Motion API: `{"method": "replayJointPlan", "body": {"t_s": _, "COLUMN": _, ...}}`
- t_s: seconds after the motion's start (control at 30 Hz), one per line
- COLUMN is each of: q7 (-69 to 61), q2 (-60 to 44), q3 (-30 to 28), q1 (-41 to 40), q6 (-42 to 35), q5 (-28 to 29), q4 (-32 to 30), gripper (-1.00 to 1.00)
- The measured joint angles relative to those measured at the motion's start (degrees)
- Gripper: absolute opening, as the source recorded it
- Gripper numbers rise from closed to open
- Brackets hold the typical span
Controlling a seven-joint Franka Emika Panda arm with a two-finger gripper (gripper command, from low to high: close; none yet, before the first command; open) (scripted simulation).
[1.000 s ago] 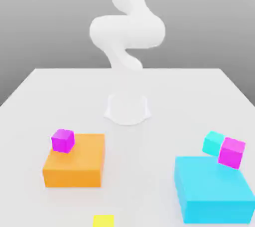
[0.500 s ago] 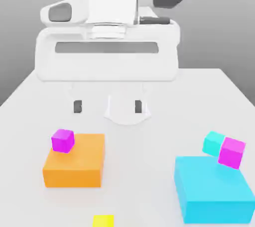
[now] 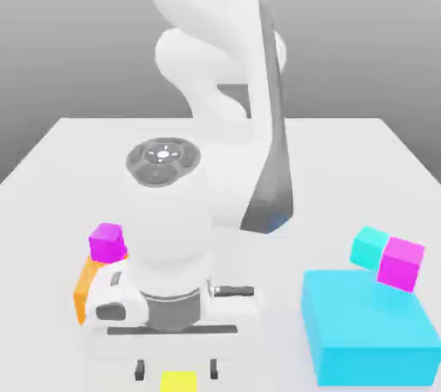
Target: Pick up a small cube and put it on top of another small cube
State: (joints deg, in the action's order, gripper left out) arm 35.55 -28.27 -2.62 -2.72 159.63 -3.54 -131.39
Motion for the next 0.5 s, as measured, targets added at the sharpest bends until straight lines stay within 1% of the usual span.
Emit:
{"method": "replayJointPlan", "body": {"t_s": 0.23, "q7": 0.1, "q2": -0.5, "q3": 0.2, "q1": -0.2, "q6": 0.3, "q5": 0.1, "q4": 0.1, "gripper": -1.00}}
{"method": "replayJointPlan", "body": {"t_s": 0.37, "q7": 0.6, "q2": 6.4, "q3": -0.5, "q1": 0.3, "q6": -5.0, "q5": 0.8, "q4": -1.4, "gripper": -1.00}}
{"method": "replayJointPlan", "body": {"t_s": 0.4, "q7": 0.6, "q2": 8.4, "q3": 0.0, "q1": 1.0, "q6": -6.4, "q5": 1.0, "q4": -2.0, "gripper": -1.00}}
{"method": "replayJointPlan", "body": {"t_s": 0.5, "q7": 0.1, "q2": 14.4, "q3": 4.2, "q1": 4.9, "q6": -9.9, "q5": 1.3, "q4": -4.5, "gripper": -1.00}}
